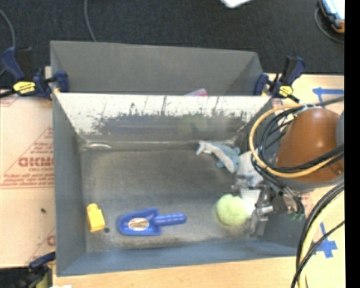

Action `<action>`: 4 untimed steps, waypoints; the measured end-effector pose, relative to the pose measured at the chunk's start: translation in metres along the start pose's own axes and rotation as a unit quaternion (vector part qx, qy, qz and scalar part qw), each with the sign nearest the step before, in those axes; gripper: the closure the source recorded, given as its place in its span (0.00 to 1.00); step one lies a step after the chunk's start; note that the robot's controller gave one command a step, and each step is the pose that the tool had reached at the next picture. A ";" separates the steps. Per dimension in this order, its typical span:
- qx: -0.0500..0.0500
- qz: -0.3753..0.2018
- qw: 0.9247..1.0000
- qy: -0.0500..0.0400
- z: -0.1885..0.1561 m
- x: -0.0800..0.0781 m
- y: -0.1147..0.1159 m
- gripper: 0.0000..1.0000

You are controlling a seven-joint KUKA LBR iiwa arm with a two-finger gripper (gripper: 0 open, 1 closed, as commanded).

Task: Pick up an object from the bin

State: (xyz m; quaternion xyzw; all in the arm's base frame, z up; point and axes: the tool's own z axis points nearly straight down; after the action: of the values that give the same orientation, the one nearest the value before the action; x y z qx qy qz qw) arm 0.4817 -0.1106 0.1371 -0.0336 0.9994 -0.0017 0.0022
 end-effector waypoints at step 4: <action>0.002 0.023 1.000 -0.005 -0.065 -0.037 0.008 0.00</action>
Offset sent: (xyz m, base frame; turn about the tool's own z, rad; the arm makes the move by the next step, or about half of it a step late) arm 0.0182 0.0168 -0.0671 0.1821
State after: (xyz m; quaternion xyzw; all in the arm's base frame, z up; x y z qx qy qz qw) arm 0.5182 -0.1004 0.2020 -0.0103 0.9999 -0.0032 0.0078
